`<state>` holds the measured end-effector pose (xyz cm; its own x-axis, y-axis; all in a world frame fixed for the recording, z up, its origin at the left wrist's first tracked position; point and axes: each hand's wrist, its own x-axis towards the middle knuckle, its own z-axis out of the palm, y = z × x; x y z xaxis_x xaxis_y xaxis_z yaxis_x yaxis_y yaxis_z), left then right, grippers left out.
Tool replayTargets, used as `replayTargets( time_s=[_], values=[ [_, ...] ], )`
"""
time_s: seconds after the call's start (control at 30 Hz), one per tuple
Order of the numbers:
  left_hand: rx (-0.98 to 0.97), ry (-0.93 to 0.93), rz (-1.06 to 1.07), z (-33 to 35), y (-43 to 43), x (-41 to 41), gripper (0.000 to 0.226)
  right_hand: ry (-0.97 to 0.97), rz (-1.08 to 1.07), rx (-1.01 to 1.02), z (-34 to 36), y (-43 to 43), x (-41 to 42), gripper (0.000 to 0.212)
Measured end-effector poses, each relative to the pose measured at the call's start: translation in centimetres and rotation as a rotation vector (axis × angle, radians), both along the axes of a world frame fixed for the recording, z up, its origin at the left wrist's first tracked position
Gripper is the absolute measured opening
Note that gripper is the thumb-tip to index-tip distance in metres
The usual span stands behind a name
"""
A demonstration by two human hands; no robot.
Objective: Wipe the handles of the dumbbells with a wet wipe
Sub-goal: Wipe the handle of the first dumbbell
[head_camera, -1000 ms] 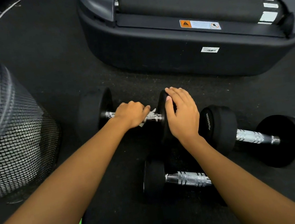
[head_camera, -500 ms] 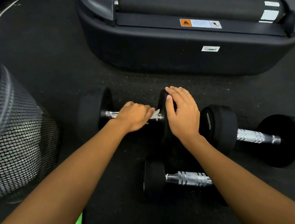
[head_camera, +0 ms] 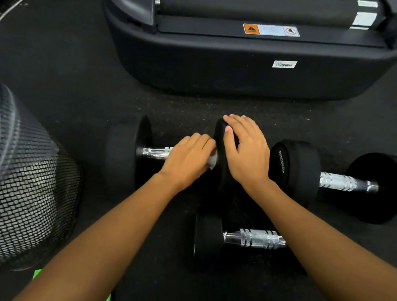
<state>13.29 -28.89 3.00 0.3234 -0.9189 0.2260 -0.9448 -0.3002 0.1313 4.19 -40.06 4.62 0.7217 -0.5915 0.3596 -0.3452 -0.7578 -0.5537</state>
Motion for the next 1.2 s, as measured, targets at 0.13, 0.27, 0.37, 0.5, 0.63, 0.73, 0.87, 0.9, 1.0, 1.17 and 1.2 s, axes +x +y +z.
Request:
replayTargets(
  time_s=[0.13,0.27,0.37,0.5,0.63,0.73,0.87,0.9,1.0,1.17,1.2],
  values=[
    [0.038,0.046,-0.060,-0.1,1.2,1.3,0.032,-0.009,0.003,-0.016,0.0,0.1,-0.1,0.051],
    [-0.012,0.134,-0.036,-0.2,1.0,1.1,0.035,-0.011,0.004,-0.015,0.0,0.0,0.0,0.050],
    [-0.006,0.178,-0.002,-0.5,0.6,0.5,0.040,-0.003,0.002,0.000,0.0,0.0,0.0,0.045],
    [0.011,0.229,-0.016,-0.4,2.0,1.8,0.038,-0.023,0.008,0.001,0.0,0.0,0.0,0.049],
    [0.121,0.308,0.165,0.3,1.5,2.5,0.034,-0.020,0.009,0.002,-0.2,0.0,0.0,0.052],
    [0.215,0.335,0.190,0.7,-0.4,2.0,0.035,-0.017,0.010,0.003,-0.2,0.0,0.0,0.052],
    [0.178,0.394,0.086,0.5,-0.7,1.3,0.030,-0.017,0.008,0.005,-0.1,0.0,0.0,0.052],
    [0.168,0.413,0.076,0.4,-0.2,1.6,0.030,-0.022,0.008,0.007,-0.1,0.0,0.0,0.052],
    [0.180,0.414,0.134,0.3,1.1,2.6,0.032,-0.030,0.007,0.005,-0.1,0.1,-0.1,0.051],
    [0.319,0.366,0.263,0.7,-0.9,2.2,0.038,-0.022,0.010,0.005,-0.2,0.0,0.1,0.052],
    [0.313,0.337,0.228,0.8,-1.3,1.8,0.037,-0.021,0.012,0.007,-0.1,0.0,0.1,0.052]
  ],
)
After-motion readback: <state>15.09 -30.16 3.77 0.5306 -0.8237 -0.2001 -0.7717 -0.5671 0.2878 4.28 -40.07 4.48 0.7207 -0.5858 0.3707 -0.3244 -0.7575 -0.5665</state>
